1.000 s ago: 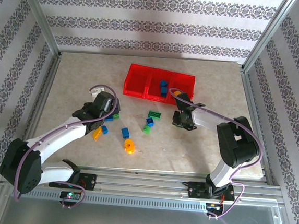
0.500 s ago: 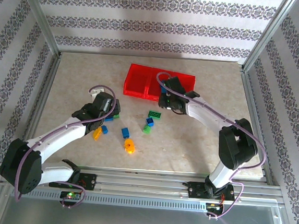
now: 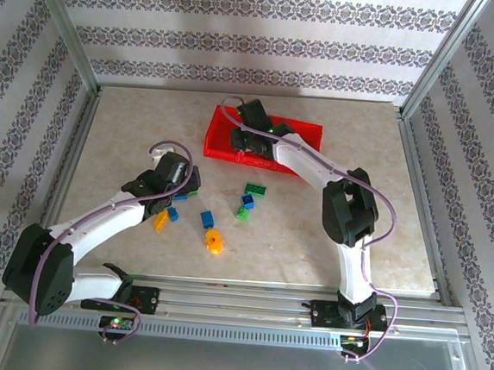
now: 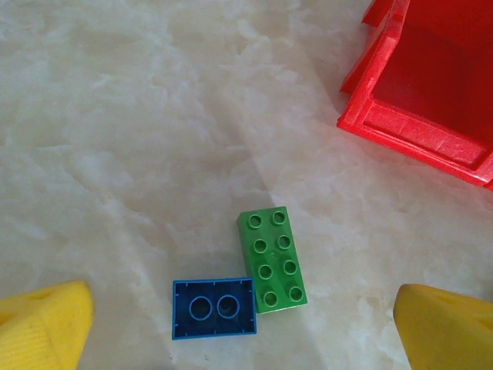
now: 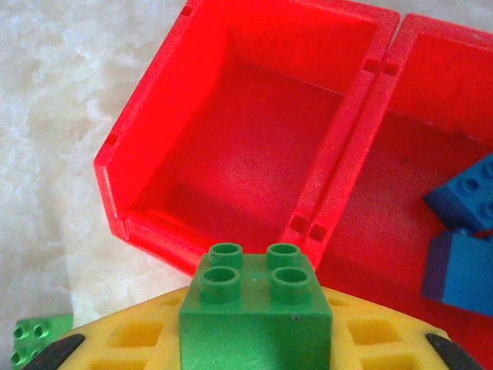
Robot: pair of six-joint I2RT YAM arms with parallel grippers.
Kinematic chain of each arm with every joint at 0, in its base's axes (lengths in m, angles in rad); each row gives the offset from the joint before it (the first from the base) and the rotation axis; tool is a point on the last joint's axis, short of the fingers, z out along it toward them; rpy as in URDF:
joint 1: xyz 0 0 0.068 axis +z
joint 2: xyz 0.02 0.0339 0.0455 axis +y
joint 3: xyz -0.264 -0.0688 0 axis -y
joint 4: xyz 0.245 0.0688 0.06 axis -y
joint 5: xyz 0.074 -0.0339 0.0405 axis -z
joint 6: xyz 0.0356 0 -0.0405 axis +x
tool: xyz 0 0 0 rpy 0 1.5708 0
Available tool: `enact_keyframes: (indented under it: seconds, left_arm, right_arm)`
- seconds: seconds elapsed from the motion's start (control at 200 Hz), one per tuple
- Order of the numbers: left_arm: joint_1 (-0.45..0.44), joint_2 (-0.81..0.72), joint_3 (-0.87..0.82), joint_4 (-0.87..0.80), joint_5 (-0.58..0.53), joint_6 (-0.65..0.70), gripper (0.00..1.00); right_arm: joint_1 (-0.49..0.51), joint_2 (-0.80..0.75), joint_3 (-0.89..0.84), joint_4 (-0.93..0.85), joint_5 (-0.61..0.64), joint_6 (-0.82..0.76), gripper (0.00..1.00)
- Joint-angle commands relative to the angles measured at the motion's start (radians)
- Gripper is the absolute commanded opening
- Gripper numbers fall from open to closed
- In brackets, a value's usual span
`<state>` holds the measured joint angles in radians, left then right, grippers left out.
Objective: Sort the legos into containers by color
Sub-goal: Place the lego in the container.
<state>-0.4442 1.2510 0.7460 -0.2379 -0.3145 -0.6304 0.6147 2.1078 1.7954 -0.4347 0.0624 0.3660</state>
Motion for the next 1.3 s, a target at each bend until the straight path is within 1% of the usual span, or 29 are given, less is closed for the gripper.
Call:
enact_keyframes:
  seconds: [0.0,0.25,0.55,0.73,0.889,1.014,1.069,1.299]
  left_arm:
    - [0.014,0.010,-0.002,0.019,0.008,-0.017,0.99]
    - [0.018,0.028,-0.012,0.041,0.031,-0.028,1.00]
    - [0.025,0.030,-0.016,0.044,0.039,-0.026,1.00]
    - [0.031,0.032,-0.016,0.045,0.050,-0.026,1.00]
    - [0.034,0.031,-0.018,0.043,0.052,-0.025,1.00]
    - [0.038,0.025,-0.019,0.038,0.051,-0.025,1.00]
    - [0.039,0.023,-0.019,0.038,0.051,-0.023,1.00]
    - [0.046,0.019,-0.016,0.037,0.052,-0.019,1.00]
  right_arm:
    - [0.022,0.049,0.078,-0.011,0.009,-0.056,0.16]
    - [0.059,0.157,0.207,-0.024,0.065,-0.133,0.19]
    - [0.063,0.251,0.288,-0.038,0.086,-0.137,0.25]
    - [0.065,0.296,0.327,-0.054,0.099,-0.145,0.27]
    - [0.063,0.322,0.359,-0.066,0.110,-0.154,0.30]
    - [0.063,0.331,0.378,-0.080,0.114,-0.157,0.40]
    - [0.063,0.330,0.383,-0.084,0.116,-0.160,0.43]
    - [0.064,0.303,0.392,-0.095,0.120,-0.168,0.46]
